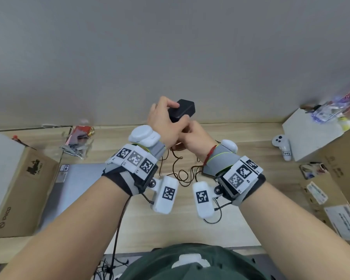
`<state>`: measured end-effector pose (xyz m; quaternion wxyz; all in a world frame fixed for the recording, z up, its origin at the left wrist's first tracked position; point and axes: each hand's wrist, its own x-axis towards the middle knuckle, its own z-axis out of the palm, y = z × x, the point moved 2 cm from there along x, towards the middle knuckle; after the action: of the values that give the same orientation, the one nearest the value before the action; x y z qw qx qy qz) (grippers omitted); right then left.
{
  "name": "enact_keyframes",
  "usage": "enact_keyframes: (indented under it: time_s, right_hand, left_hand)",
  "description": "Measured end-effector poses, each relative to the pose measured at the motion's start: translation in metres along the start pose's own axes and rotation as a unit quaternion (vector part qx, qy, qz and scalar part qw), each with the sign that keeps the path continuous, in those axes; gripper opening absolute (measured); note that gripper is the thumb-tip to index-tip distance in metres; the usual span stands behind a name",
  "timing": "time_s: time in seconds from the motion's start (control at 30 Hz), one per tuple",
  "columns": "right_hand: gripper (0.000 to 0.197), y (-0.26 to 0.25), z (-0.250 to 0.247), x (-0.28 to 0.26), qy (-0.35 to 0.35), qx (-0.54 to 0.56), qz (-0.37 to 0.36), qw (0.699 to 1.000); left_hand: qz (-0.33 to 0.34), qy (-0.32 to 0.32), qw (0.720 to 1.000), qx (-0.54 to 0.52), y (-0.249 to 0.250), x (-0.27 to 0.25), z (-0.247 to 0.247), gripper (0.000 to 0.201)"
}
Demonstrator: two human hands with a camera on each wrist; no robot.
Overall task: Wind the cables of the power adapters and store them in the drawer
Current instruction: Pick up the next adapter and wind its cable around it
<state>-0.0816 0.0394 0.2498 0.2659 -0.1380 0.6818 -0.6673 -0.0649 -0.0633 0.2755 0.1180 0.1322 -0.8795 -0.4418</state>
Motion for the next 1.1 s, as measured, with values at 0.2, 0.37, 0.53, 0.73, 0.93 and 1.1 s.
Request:
enact_keyframes:
  time_s: [0.2,0.37,0.53,0.73,0.93,1.1]
  right_hand:
    - [0.035,-0.006,-0.007,-0.010,-0.025,-0.044,-0.022,0.998]
    - [0.019,-0.011,-0.014,-0.021,-0.027,-0.124,-0.033,0.991]
    - [0.026,-0.009,-0.028,-0.029,-0.027,-0.176,0.003,0.984]
    - [0.034,-0.016,-0.061,-0.029,0.030,-0.131,0.015,0.991]
    - [0.028,-0.031,-0.063,-0.033,0.024,-0.151,0.003,0.988]
    - [0.044,-0.025,-0.060,-0.028,0.071,-0.137,0.004,0.988]
  left_hand:
    - [-0.037,0.021,0.994,-0.101,0.012,0.002,-0.001,0.027]
    - [-0.084,-0.037,0.979,-0.180,0.008,0.010,-0.009,0.057]
    - [-0.064,-0.089,0.977,-0.183,0.011,0.013,-0.020,0.031]
    - [-0.031,-0.136,0.984,-0.107,0.008,0.015,-0.034,0.043]
    - [-0.004,-0.168,0.982,-0.085,0.008,0.007,-0.026,0.036]
    - [-0.068,-0.153,0.976,-0.140,-0.003,0.006,-0.020,0.041]
